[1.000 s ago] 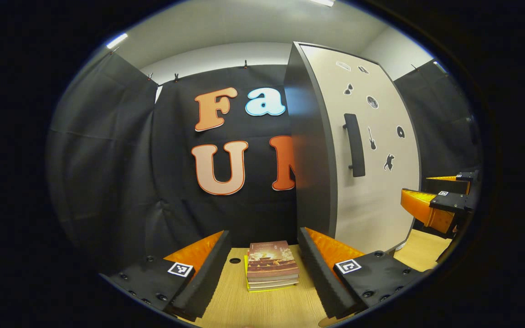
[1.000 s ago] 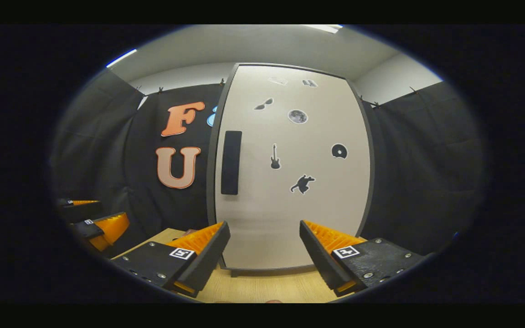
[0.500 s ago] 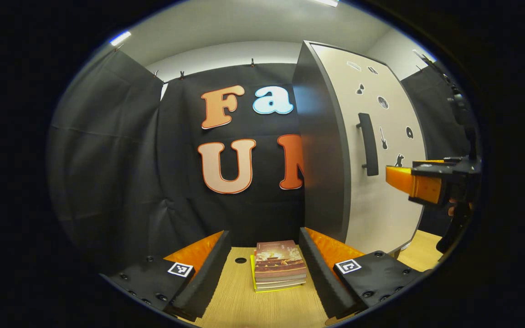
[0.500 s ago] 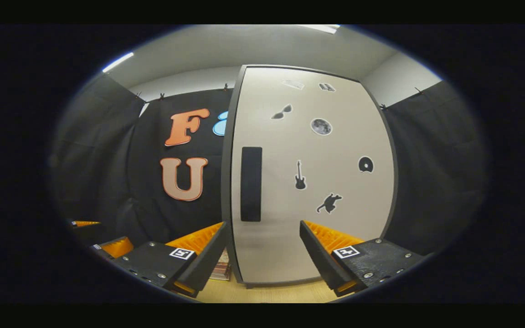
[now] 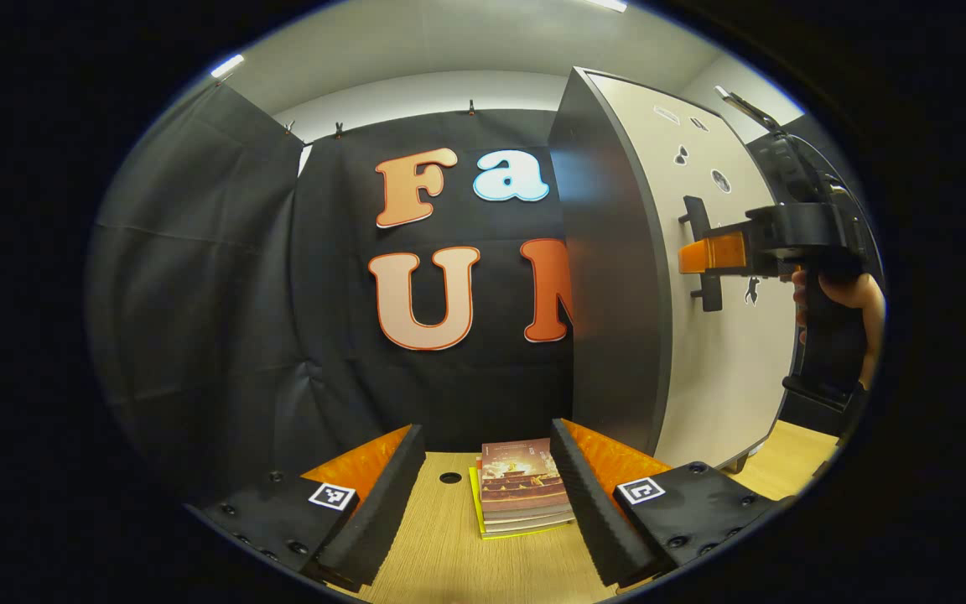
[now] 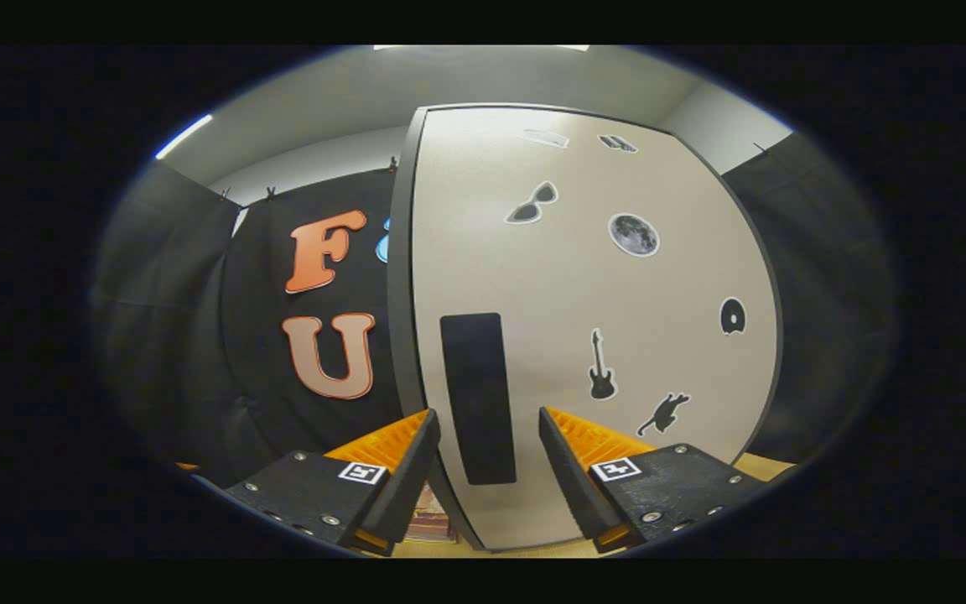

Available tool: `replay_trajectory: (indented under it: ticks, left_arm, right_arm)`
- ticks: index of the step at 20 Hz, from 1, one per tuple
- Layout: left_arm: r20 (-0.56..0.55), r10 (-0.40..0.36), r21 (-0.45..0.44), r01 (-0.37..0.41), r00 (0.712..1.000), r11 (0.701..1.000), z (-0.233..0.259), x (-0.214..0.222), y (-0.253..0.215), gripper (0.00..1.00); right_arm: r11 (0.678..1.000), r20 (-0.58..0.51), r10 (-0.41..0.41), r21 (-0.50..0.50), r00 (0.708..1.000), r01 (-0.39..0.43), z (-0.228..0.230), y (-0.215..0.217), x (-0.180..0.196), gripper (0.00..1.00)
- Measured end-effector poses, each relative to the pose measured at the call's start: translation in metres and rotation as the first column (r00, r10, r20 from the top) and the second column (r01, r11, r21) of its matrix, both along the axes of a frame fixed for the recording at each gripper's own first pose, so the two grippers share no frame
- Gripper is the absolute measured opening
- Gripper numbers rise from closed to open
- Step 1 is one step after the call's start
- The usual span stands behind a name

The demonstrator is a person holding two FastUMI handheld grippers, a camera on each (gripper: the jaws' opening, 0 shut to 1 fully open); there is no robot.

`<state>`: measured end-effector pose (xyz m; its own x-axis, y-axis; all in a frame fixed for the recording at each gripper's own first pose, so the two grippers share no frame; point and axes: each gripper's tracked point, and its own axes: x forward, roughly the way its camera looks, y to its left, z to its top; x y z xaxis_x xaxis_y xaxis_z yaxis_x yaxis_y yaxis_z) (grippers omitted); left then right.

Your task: Open the cabinet door with the right hand, grasp the bottle in the cabinet with the left hand and place it on the coaster, then close the cabinet door with the right hand.

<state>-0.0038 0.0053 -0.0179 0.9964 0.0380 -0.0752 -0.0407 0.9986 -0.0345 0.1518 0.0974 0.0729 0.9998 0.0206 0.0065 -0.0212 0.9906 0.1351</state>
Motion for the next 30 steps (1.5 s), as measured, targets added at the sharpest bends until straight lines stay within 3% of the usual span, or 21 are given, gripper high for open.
replay_trajectory:
  ticks: [2,3,4,5,7,10,16,19,23,25,30]
  left_arm:
    - [-0.001,-0.028,0.002,0.028,1.0,1.0,0.0,0.003,-0.003,0.98]
    - [0.0,-0.041,0.005,0.041,0.999,0.999,0.001,0.006,-0.004,0.98]
    - [0.002,-0.053,0.006,0.053,0.999,0.999,0.001,0.008,-0.004,0.98]
    - [0.003,-0.064,0.007,0.064,0.998,0.998,0.001,0.01,-0.005,0.98]
    - [0.004,-0.076,0.007,0.076,0.997,0.997,0.003,0.013,-0.005,0.98]
    - [0.008,-0.069,0.001,0.069,0.998,0.998,0.005,0.015,-0.003,1.0]
    - [-0.013,-0.067,-0.003,0.067,0.998,0.998,0.006,0.001,-0.013,0.98]
    - [-0.006,-0.041,0.004,0.041,0.999,0.999,0.01,-0.009,-0.02,0.97]
    - [0.002,-0.027,-0.015,0.027,1.0,1.0,0.02,-0.023,-0.044,0.98]
    - [0.001,-0.02,-0.02,0.02,1.0,1.0,0.026,-0.032,-0.06,0.98]
    - [-0.01,-0.006,-0.043,0.005,1.0,0.999,0.042,-0.07,-0.109,1.0]
  right_arm:
    - [1.0,-0.007,-0.014,-0.021,1.0,0.014,-0.001,0.002,0.005,0.63]
    - [0.999,-0.012,-0.027,-0.023,1.0,0.027,-0.004,0.001,0.006,0.63]
    - [0.999,-0.011,-0.04,-0.019,0.999,0.04,-0.004,0.0,0.007,0.45]
    - [0.999,-0.011,-0.046,-0.016,0.999,0.046,-0.003,0.0,0.008,0.39]
    - [0.998,-0.025,-0.06,-0.007,0.998,0.06,-0.004,0.0,0.007,0.33]
    - [0.997,-0.029,-0.07,-0.017,0.997,0.069,-0.003,-0.001,0.003,0.16]
    - [0.997,0.009,-0.074,-0.03,0.997,0.074,0.007,-0.008,-0.023,0.12]
    - [0.998,0.013,-0.052,-0.026,0.999,0.053,0.014,-0.014,-0.05,0.15]
    - [0.999,0.016,-0.021,-0.025,1.0,0.021,0.007,-0.062,-0.128,0.12]
    - [1.0,0.014,-0.007,-0.022,1.0,0.007,0.005,-0.082,-0.158,0.17]
    - [1.0,0.011,0.01,-0.012,1.0,-0.009,0.009,-0.124,-0.193,0.14]
